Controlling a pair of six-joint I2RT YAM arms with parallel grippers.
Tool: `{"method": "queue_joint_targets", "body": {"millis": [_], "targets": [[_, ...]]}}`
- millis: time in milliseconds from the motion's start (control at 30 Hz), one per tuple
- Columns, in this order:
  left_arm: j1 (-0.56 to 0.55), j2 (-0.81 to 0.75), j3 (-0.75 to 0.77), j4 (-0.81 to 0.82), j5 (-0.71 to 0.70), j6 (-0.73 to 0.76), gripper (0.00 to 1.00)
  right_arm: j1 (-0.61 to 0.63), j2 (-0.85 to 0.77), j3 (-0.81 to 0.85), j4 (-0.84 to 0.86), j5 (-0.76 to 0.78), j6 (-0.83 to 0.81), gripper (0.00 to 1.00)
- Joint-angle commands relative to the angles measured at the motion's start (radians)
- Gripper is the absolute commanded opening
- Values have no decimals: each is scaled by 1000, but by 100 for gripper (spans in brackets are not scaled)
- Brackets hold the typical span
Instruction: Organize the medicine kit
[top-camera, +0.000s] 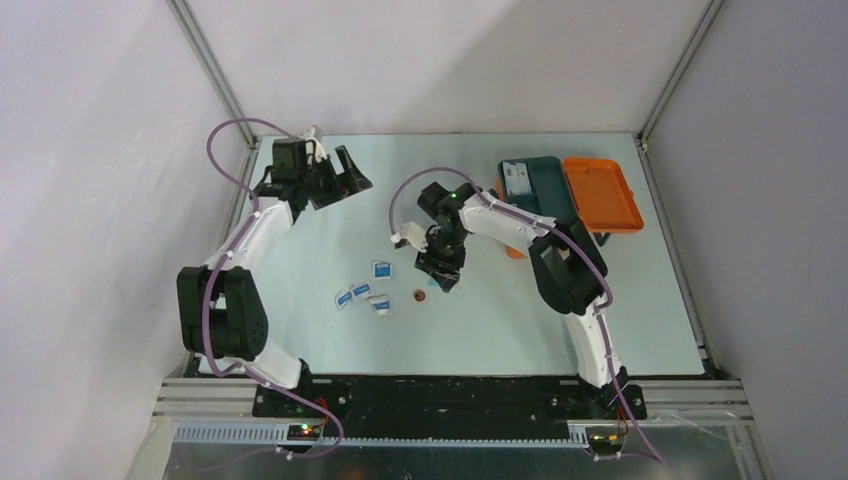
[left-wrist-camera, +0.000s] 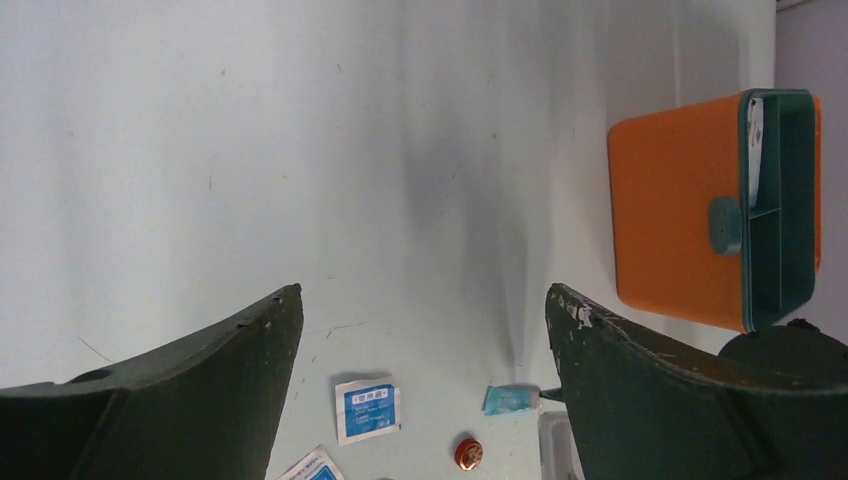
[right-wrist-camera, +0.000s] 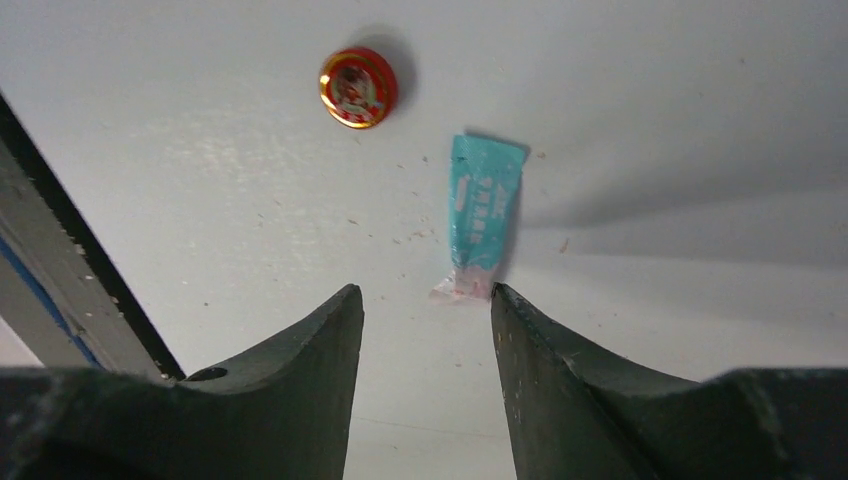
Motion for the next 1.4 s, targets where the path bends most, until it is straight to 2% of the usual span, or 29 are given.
{"method": "queue_joint_targets", "body": {"millis": [0, 233, 600, 733, 800, 833, 867, 1100, 1267, 1367], "targets": [[-6, -38, -13, 32, 8, -29, 95, -8, -18, -20, 62, 65, -30, 55], [-6, -45, -12, 37, 28, -61, 96, 19, 18, -23, 119, 128, -10, 50], [-5, -51, -34, 40, 18, -55, 96, 46, 50, -32, 114, 120, 3, 44], [-4, -46, -34, 41, 17, -52, 96, 50, 61, -46, 138, 149, 24, 35], [-4, -44, -34, 40, 17, -51, 95, 50, 68, -48, 146, 170, 23, 24], [-4, -44, -33, 41, 17, -51, 95, 49, 70, -42, 143, 175, 22, 15], [-4, -41, -33, 40, 17, -52, 96, 47, 70, -37, 141, 183, 23, 12], [32, -7, -27, 38, 48, -83, 94, 1, -20, 100, 81, 205, 95, 0], [111, 25, -55, 13, 76, -159, 92, -63, -168, 246, 9, 143, 202, 0], [148, 56, -36, -20, 82, -85, 92, -137, -239, 236, 14, 141, 310, 0]]}}
